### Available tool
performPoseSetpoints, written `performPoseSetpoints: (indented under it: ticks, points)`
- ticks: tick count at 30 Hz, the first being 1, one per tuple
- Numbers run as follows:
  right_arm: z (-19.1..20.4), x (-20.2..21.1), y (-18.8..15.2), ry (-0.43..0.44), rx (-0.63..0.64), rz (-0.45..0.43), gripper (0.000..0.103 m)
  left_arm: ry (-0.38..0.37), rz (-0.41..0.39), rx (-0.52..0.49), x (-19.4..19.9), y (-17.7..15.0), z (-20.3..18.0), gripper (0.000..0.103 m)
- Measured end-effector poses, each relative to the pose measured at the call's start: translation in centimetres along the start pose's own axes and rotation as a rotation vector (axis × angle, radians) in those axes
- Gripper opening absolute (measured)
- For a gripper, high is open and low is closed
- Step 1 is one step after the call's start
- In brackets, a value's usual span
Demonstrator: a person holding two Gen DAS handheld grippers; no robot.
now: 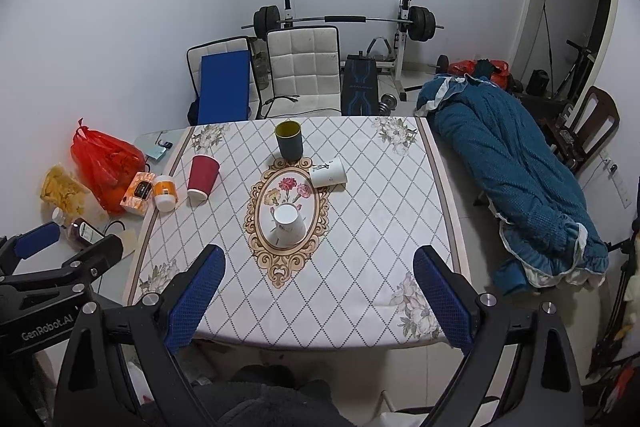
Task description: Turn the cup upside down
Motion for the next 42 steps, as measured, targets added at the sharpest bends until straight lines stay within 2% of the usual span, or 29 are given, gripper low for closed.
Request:
performPoseSetpoints:
  ticks: [42]
  points:
    - [-0.1,-0.13,-0.35,0.015,0.004,0.011,0.097,0.041,-0.005,0.017,0.18,-0.33,0.65,0.099]
Point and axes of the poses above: each gripper's, at about its wrist camera, not at the fingertips, and x roughly against the way its jaws point, z to its left, y to its top, the point moved 10 cm from there along -x, roughly the way its jaws point, and after that the axes turned 4 degrees about -z, right-handed, at the moved point
